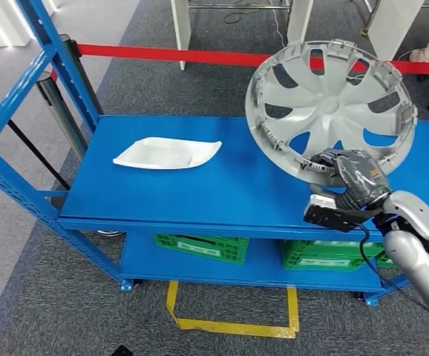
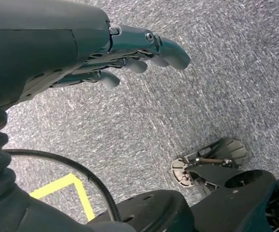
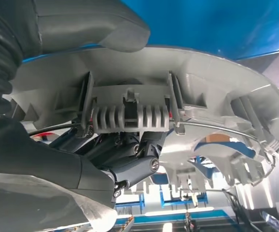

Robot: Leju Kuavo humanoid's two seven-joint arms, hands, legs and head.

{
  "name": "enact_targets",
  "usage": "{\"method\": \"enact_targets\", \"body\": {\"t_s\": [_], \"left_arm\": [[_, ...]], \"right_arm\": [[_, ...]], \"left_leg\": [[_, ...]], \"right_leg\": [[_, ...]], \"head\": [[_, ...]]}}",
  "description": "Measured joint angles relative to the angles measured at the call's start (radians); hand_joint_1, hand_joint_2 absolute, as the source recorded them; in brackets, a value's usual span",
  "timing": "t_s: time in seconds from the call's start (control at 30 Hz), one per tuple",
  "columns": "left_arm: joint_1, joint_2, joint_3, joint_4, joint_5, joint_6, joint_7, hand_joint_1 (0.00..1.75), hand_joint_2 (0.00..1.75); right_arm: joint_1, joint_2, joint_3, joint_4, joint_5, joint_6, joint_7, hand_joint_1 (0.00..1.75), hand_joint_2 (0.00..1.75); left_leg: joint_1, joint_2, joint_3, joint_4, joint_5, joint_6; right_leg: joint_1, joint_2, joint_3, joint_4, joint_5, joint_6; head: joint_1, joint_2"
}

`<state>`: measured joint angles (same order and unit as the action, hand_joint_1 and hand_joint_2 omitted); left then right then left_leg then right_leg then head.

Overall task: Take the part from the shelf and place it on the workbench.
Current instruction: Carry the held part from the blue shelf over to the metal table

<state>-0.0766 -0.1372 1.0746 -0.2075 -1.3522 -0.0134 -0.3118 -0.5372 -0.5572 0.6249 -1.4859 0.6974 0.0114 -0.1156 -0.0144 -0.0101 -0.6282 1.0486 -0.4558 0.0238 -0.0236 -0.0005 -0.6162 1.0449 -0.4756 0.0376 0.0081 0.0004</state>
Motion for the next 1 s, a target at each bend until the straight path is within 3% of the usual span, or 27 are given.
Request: {"method": "enact_targets", "body": {"t_s": [0.07,0.17,0.2,0.23,0.27,0.37,0.4,0.5,0.57,0.67,0.7,0.73,0.77,0.83,0.9,0.93,1.0], "left_arm": [[-0.002,0.000,0.000,0.000,0.001,0.000,0.002,0.00,1.75],[-0.004,-0.001,0.000,0.000,0.006,0.000,0.002,0.00,1.75],[-0.005,-0.001,0.000,0.000,0.006,0.000,0.002,0.00,1.75],[-0.005,-0.002,0.000,0.000,0.006,0.000,0.002,0.00,1.75],[-0.005,-0.002,0.000,0.000,0.006,0.000,0.002,0.00,1.75],[-0.006,-0.001,0.000,0.000,0.006,0.000,0.001,0.00,1.75],[-0.006,-0.001,0.000,0.000,0.006,0.000,0.000,0.00,1.75],[-0.005,-0.003,0.000,0.000,0.006,0.002,-0.004,0.00,1.75],[-0.003,-0.005,0.000,0.000,0.006,0.004,-0.006,0.00,1.75],[-0.004,-0.005,0.000,0.000,0.006,0.005,-0.006,0.00,1.75],[-0.004,-0.006,0.000,0.000,0.006,0.006,-0.006,0.00,1.75],[-0.004,-0.007,0.000,0.000,0.006,0.006,-0.006,0.00,1.75],[-0.004,-0.007,0.000,0.000,0.006,0.006,-0.006,0.00,1.75],[-0.005,-0.008,0.000,0.000,0.006,0.006,-0.007,0.00,1.75],[-0.005,-0.007,0.000,0.000,0.006,0.006,-0.010,0.00,1.75],[-0.005,-0.007,0.000,0.000,0.006,0.007,-0.011,0.00,1.75],[-0.004,-0.005,0.000,0.000,0.007,0.007,-0.012,0.00,1.75]], "right_arm": [[-0.002,0.003,0.000,-0.001,0.001,0.000,0.000,1.75,1.75],[-0.002,0.004,0.000,-0.001,0.001,0.000,0.000,1.75,1.75],[-0.001,0.004,0.000,-0.001,0.002,0.000,0.000,1.75,1.75],[-0.001,0.005,0.000,-0.001,0.002,0.000,0.000,1.75,1.75],[-0.001,0.005,0.000,-0.001,0.003,0.000,0.000,1.75,1.75],[-0.002,0.006,-0.001,-0.004,0.007,-0.001,0.002,1.75,1.75],[-0.001,0.006,-0.002,-0.005,0.009,-0.002,0.003,1.75,1.75],[0.005,0.006,-0.001,-0.006,0.010,-0.004,0.002,1.75,1.75],[0.010,0.005,-0.002,-0.007,0.011,-0.005,0.002,1.75,1.75],[0.014,0.005,-0.003,-0.007,0.011,-0.006,0.003,1.75,1.75],[0.017,0.005,-0.003,-0.007,0.011,-0.006,0.003,1.75,1.75],[0.018,0.005,-0.003,-0.007,0.012,-0.006,0.004,1.75,1.75],[0.019,0.004,-0.004,-0.007,0.012,-0.006,0.004,1.75,1.75],[0.019,0.000,-0.008,-0.008,0.011,-0.007,0.006,1.75,1.75],[0.018,-0.010,-0.021,-0.017,0.004,-0.010,0.010,1.75,1.75],[0.019,-0.018,-0.032,-0.023,-0.001,-0.012,0.011,1.75,1.75],[0.019,-0.033,-0.057,-0.035,-0.012,-0.013,0.013,1.75,1.75]], "left_leg": [[0.002,0.001,-0.016,0.048,-0.043,-0.011],[0.007,0.002,-0.072,0.225,-0.148,-0.020],[0.008,0.002,-0.078,0.262,-0.163,-0.019],[0.008,0.002,-0.069,0.263,-0.159,-0.015],[0.007,0.002,-0.042,0.228,-0.139,-0.009],[-0.003,0.001,0.070,0.041,-0.074,0.017],[-0.007,0.001,0.088,0.004,-0.068,0.022],[-0.010,0.003,0.084,-0.024,-0.055,0.026],[-0.005,0.006,0.075,-0.040,-0.031,0.033],[-0.003,0.008,0.047,-0.046,-0.004,0.040],[-0.003,0.009,0.036,-0.045,0.004,0.039],[-0.003,0.009,0.025,-0.044,0.012,0.038],[-0.002,0.010,0.013,-0.041,0.019,0.036],[0.000,0.010,-0.011,-0.031,0.031,0.029],[-0.003,0.009,-0.030,-0.015,0.039,0.020],[-0.005,0.008,-0.037,-0.009,0.046,0.016],[-0.006,0.006,-0.046,-0.006,0.057,0.009]], "right_leg": [[-0.003,-0.002,-0.002,-0.001,0.005,-0.013],[0.002,-0.004,-0.011,-0.002,0.012,-0.028],[0.005,-0.004,-0.016,-0.002,0.016,-0.031],[0.008,-0.004,-0.020,-0.002,0.019,-0.033],[0.011,-0.003,-0.024,-0.002,0.023,-0.035],[0.016,-0.001,-0.034,-0.002,0.037,-0.030],[0.015,-0.002,-0.037,-0.002,0.042,-0.025],[0.011,-0.003,-0.050,-0.004,0.057,-0.006],[0.011,-0.002,-0.068,0.025,0.016,0.003],[0.010,-0.001,-0.110,0.185,-0.109,0.010],[0.009,-0.001,-0.115,0.232,-0.124,0.013],[0.008,-0.001,-0.107,0.254,-0.120,0.016],[0.007,-0.002,-0.084,0.243,-0.098,0.019],[0.002,-0.004,0.003,0.135,-0.059,0.027],[0.002,-0.003,0.085,0.017,-0.068,0.024],[0.003,-0.002,0.103,-0.013,-0.080,0.019],[0.003,-0.002,0.102,-0.022,-0.079,0.004]], "head": [[-0.003,0.000],[-0.005,0.000],[-0.005,0.000],[-0.005,0.000],[-0.005,0.000],[-0.004,0.000],[-0.004,0.000],[-0.004,0.000],[-0.002,0.000],[0.002,0.000],[0.002,0.000],[0.002,0.000],[0.002,0.000],[0.002,0.000],[0.002,0.000],[0.002,0.000],[0.002,0.000]]}}
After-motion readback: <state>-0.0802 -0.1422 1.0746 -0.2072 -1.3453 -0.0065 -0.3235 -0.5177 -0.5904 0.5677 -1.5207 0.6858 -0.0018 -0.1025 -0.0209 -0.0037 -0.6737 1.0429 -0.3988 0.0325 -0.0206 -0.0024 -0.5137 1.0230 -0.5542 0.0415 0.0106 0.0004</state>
